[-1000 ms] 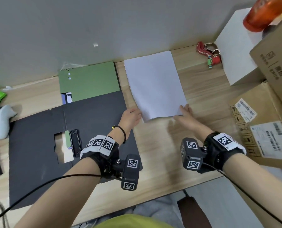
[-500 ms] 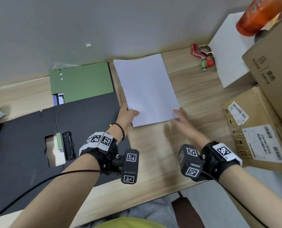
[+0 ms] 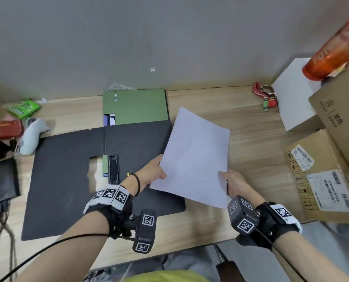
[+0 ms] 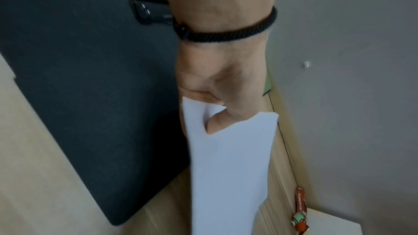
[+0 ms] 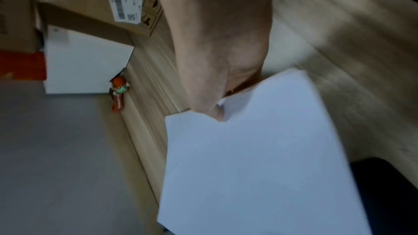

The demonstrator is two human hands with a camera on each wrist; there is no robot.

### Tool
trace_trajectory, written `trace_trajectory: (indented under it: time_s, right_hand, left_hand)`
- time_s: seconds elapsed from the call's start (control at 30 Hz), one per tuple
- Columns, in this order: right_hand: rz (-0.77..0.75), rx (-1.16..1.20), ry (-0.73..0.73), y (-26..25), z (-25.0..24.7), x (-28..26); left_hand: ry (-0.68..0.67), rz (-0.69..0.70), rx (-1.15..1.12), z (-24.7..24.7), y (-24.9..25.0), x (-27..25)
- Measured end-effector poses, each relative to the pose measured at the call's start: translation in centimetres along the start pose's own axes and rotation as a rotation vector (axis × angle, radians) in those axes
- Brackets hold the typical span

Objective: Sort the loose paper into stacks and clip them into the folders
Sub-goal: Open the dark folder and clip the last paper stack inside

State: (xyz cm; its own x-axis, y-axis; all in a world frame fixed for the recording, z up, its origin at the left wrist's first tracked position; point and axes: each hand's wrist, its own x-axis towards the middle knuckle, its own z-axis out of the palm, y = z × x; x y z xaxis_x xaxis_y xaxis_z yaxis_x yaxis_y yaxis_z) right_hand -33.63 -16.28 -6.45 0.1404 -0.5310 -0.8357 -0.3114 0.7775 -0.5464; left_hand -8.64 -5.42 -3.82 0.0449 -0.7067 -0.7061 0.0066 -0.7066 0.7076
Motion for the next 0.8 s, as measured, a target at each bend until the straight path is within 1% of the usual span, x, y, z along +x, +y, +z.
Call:
trace_trajectory:
  time_s: [0.03,0.1,0.17,0.23,0.3,0.33,0.4,0.47,0.57,0.63,0.67,0.73,0.8]
  right_hand:
    - [-0.043,-0.003,-0.017,-0.5,0.9,-0.9]
    - [-0.162,-0.019,-0.072,-2.1,2.8,-3.0]
    - [-0.331,0.004,-0.107,-4.1,5.1,-5.2]
    - [-0.491,0.053,-0.112,-6.4,7.5,-7.4]
    - [-0.623,0.120,-0.127,-8.2,9.5,-9.0]
    - [-0.661,0.141,-0.136,-8.9,10.4,-9.5]
    - [-0.679,0.156,-0.156,-9.3,11.7,-10.0]
    - [-0.689,0.064,-0.184,-8.6,12.4,-10.1]
    - [-0.679,-0.163,-0.228,-6.0,12.7,-9.9]
    - [-0.663,-0.212,-0.237,-4.9,12.8,-10.3]
    - [-0.664,-0.205,-0.239,-4.8,12.8,-10.6]
    - [-0.654,-0.149,-0.210,-5.6,12.9,-10.8]
    - [-0.705,-0.194,-0.160,-6.8,13.0,-11.2]
  left_hand:
    - [0.031,0.034,0.019,-0.6,0.0,-0.9]
    - [0.151,0.121,0.041,-1.8,0.5,-2.5]
    - [0.284,0.221,-0.004,-3.1,1.6,-4.1]
    - [0.386,0.344,-0.080,-4.7,2.7,-5.5]
    - [0.445,0.462,-0.134,-6.2,3.8,-7.0]
    - [0.462,0.507,-0.145,-6.9,4.2,-7.6]
    - [0.486,0.567,-0.160,-7.9,4.2,-8.7]
    - [0.512,0.616,-0.229,-8.5,3.5,-9.3]
    - [0.541,0.610,-0.271,-8.5,1.6,-9.5]
    - [0.509,0.585,-0.282,-8.6,0.7,-9.7]
    - [0.491,0.573,-0.265,-8.8,0.4,-9.9]
    - [0.447,0.589,-0.228,-9.1,0.6,-10.4]
    - [0.468,0.600,-0.136,-9.6,1.2,-10.6]
